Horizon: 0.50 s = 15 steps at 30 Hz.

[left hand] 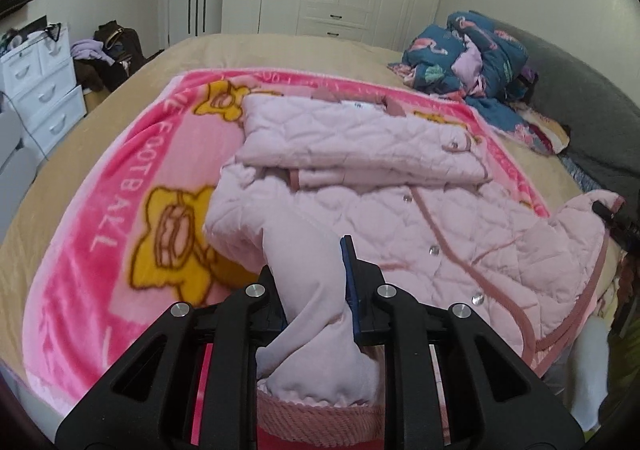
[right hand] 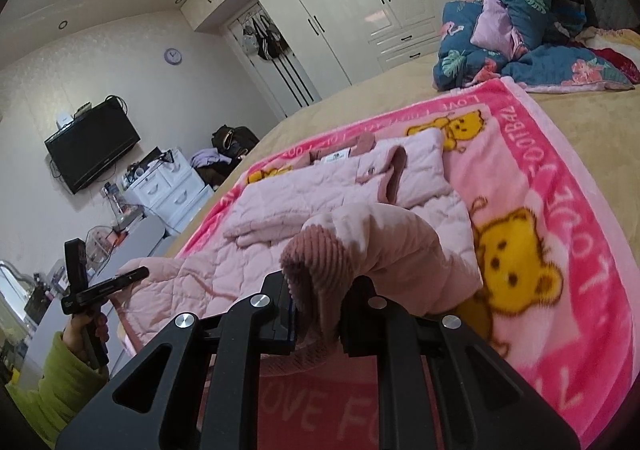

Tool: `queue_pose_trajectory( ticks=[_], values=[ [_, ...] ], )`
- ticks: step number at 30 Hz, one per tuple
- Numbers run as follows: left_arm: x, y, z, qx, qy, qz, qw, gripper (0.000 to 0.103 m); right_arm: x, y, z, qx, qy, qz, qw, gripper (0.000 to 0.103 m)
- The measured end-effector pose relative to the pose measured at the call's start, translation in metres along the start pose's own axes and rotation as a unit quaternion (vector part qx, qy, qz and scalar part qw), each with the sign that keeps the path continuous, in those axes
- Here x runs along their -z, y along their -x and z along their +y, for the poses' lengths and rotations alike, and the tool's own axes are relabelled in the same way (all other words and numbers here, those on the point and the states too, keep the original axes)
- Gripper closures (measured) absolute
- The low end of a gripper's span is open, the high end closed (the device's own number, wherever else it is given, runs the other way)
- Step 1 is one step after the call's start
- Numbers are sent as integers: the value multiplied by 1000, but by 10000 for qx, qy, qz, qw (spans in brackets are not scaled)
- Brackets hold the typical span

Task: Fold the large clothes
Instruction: 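Lift the hem with both tools and fold it toward the collar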

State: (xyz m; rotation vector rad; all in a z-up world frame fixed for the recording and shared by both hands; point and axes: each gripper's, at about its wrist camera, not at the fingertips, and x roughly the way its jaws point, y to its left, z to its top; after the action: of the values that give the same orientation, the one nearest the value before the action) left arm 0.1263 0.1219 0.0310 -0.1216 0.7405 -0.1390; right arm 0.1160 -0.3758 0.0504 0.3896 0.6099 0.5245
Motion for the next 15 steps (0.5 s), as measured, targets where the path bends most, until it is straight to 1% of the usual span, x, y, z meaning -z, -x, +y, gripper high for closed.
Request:
queue_pose_trajectory(
  ticks=[5,15],
  values=[
    [-18,-3,2,-26,61,-124,9999,91,-16,-8,-5,46,-33,-165,9998,89],
    [-51,-12,-1,-128,-63,-268,9995,91,-47,-26,-16,149,-112,-331,9993,89]
  ],
)
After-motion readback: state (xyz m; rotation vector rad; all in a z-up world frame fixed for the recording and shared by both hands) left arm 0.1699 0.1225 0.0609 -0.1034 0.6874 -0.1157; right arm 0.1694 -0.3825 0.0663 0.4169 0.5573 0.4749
